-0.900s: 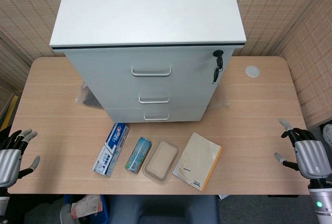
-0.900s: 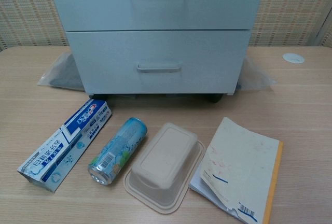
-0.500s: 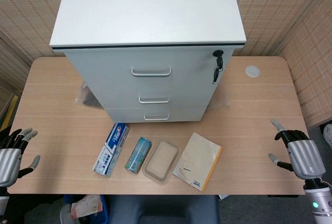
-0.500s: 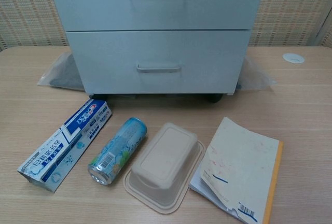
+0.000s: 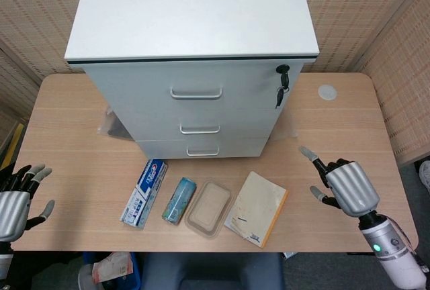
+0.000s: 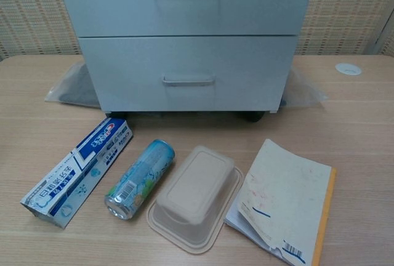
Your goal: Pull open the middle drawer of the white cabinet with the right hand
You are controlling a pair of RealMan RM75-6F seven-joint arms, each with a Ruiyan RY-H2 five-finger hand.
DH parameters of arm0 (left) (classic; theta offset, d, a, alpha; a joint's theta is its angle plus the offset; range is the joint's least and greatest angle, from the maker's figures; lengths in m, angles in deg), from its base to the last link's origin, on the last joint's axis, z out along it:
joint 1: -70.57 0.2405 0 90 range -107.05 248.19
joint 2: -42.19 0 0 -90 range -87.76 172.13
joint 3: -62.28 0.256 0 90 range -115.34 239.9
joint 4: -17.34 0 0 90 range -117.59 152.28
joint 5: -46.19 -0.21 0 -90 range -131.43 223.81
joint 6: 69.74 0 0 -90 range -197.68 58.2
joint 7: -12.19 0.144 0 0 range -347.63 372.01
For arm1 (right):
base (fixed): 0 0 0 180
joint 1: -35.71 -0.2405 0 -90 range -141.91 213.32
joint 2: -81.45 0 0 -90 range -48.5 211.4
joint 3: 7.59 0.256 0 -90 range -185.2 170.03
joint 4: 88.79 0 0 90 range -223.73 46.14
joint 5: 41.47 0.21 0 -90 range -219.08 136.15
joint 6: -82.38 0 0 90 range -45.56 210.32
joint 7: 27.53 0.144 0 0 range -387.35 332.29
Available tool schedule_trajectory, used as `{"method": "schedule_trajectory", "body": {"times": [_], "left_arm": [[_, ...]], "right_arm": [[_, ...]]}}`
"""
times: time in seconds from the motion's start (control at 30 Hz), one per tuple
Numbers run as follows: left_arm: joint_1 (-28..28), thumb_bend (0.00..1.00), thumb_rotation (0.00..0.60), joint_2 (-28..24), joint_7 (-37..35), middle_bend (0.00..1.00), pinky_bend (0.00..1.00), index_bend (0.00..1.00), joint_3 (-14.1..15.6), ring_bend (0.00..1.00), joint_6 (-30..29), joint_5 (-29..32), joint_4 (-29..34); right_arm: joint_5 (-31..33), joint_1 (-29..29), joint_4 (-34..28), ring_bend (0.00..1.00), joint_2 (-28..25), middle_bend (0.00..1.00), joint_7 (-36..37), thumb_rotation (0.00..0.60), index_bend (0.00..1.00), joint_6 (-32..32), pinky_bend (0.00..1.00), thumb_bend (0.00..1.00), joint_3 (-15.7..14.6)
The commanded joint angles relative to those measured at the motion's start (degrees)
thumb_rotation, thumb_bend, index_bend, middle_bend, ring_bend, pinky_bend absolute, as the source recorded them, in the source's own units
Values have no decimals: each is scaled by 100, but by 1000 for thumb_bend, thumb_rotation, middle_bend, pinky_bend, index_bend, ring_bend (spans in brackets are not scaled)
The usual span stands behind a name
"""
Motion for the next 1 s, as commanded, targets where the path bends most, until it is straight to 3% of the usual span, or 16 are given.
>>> {"method": "schedule_trajectory", "body": {"times": [0.03,0.6,1.0], "left_arm": [[-2,314,600,-10,8,172,183,188,3,113,-2,-11,13],[-53,314,600,-39,40,172,183,187,8,115,96,18,18],[-79,314,600,-5,3,172,183,187,4,114,137,51,-40]], "right_arm": [[259,-387,-400,730,-118,770,-362,600,101,-578,664,227,207],[1554,-1850,-972,753,290,805,-1610,600,101,-1780,666,227,1030],[2766,-2771,-977,756,538,808,-2325,600,101,-2221,666,227,1257]]}}
